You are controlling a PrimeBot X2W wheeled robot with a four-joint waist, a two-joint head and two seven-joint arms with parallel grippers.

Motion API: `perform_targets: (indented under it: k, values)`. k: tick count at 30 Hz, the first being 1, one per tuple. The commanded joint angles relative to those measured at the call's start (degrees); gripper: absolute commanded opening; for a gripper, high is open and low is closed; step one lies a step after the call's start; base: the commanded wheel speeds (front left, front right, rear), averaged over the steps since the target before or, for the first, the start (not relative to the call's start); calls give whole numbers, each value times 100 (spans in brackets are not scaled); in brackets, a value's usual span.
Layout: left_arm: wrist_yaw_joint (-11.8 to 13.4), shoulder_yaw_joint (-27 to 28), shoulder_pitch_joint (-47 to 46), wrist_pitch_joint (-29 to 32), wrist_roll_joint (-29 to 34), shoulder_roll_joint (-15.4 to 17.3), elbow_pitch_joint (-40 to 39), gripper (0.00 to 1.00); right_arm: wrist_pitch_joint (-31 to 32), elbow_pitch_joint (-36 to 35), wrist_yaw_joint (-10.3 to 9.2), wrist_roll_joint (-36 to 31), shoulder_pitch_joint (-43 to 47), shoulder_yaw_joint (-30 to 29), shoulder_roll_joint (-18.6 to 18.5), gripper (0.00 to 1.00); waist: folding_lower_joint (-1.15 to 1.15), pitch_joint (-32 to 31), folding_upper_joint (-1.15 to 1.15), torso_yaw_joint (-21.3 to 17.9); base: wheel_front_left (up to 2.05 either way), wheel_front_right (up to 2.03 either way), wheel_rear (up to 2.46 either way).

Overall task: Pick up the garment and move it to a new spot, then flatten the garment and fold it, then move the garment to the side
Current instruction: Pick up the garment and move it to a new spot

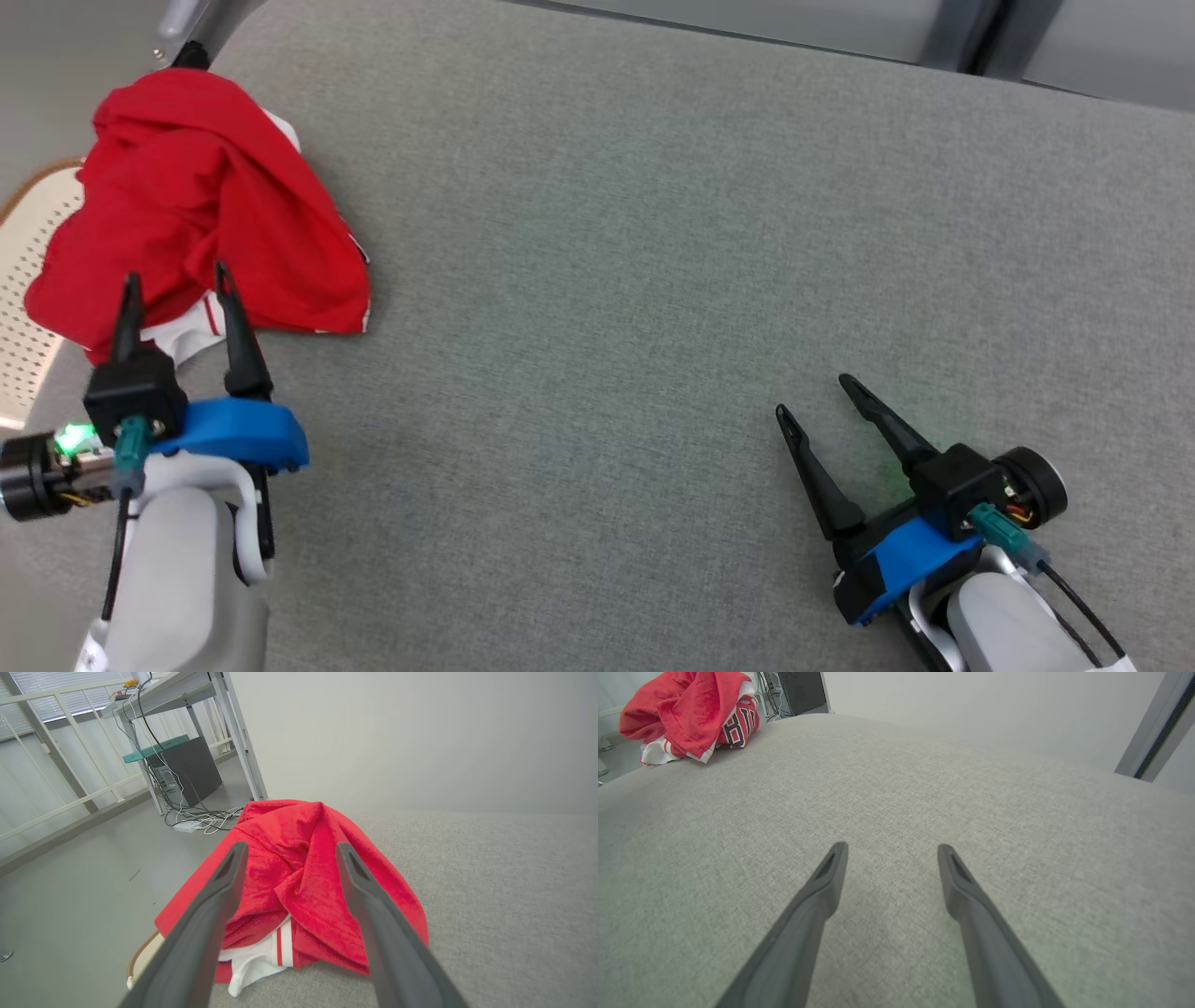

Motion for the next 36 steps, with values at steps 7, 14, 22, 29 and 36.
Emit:
perform_targets:
  k: [7,14,22,29,36]
  values:
    - [139,237,-1085,-17,-13,323,870,100,-20,-258,1,156,-296,131,-322,100,-1,524,-1,-380,0,0,0]
    - [229,448,-1724,-17,-187,424,1612,100,-5,-332,-4,215,-384,133,-525,100,-1,898,-1,-598,0,0,0]
    - [218,531,-2052,-17,-272,471,1967,0,14,-317,-6,251,-412,75,-578,100,-1,1076,-1,-704,0,0,0]
    - [-83,245,-2145,-18,-2,545,1126,0,11,-182,-5,316,-381,73,-359,100,-1,822,-1,-800,0,0,0]
    - [-470,-283,-2351,-17,220,443,345,0,-11,-99,0,351,-305,0,-31,100,-1,336,-1,-1020,0,0,0]
